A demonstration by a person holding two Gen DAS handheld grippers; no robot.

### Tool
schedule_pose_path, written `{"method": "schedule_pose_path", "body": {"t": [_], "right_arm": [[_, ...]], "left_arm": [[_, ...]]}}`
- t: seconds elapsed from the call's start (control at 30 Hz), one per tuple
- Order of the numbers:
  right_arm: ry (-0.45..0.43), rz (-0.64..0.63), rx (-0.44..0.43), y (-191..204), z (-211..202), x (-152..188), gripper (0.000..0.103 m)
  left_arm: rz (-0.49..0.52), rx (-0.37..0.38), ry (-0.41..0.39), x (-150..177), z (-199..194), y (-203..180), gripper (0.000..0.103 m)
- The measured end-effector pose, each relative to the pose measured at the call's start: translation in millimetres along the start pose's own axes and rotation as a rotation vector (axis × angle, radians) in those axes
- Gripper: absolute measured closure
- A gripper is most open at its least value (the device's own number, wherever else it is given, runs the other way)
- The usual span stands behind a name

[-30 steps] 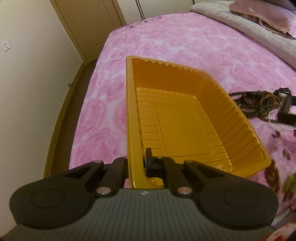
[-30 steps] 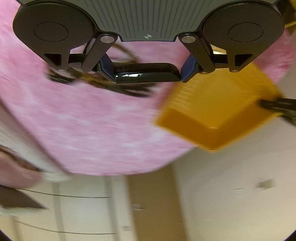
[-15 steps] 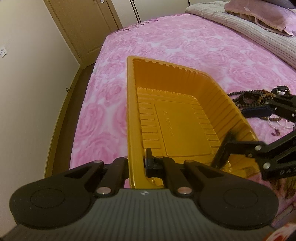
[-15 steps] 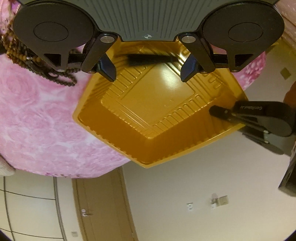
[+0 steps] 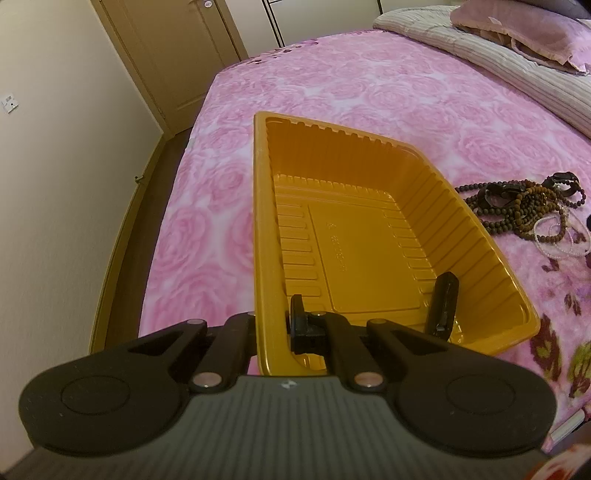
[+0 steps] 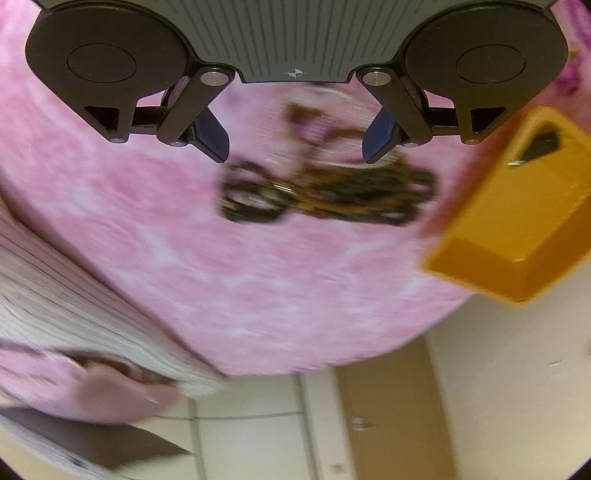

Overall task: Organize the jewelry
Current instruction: 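Drop the black cylinder pendant into the tray with right tool while left holds tray, then pinch the pearl necklace with the right tool and lay it in the tray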

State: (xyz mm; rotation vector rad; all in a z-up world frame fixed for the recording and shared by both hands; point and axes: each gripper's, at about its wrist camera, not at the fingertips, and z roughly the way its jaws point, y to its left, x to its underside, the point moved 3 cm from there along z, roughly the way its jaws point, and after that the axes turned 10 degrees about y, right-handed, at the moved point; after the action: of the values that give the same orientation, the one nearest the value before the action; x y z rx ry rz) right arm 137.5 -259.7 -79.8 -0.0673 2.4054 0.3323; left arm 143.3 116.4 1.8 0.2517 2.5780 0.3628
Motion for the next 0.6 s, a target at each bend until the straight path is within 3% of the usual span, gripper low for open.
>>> {"method": "schedule_pose_path", "body": {"t": [0.1, 0.33, 0.37, 0.4, 0.43, 0.6], "right_arm": [[0.032, 0.040, 0.018, -16, 7, 3, 0.055], [0.092, -0.005, 0.058, -2, 33, 6, 0.074], [0.092, -0.015, 0.074, 0, 33, 6, 0.082], [0.095, -0.020, 0.087, 1, 34, 7, 0.097], [0.096, -0.022, 0.096, 1, 33, 7, 0.101], [0.078, -0.040, 0.098, 1, 17, 3, 0.101]], "left_arm": [[-0.003, 0.001, 0.001, -1, 0, 0, 0.100], [-0.005, 0.001, 0.002, 0, 0, 1, 0.100], [-0.003, 0.001, 0.002, 0, 0, 1, 0.100], [-0.004, 0.001, 0.002, 0, 0, 1, 0.100], [-0.003, 0.001, 0.002, 0, 0, 1, 0.100], [-0.005, 0.001, 0.002, 0, 0, 1, 0.100]]}}
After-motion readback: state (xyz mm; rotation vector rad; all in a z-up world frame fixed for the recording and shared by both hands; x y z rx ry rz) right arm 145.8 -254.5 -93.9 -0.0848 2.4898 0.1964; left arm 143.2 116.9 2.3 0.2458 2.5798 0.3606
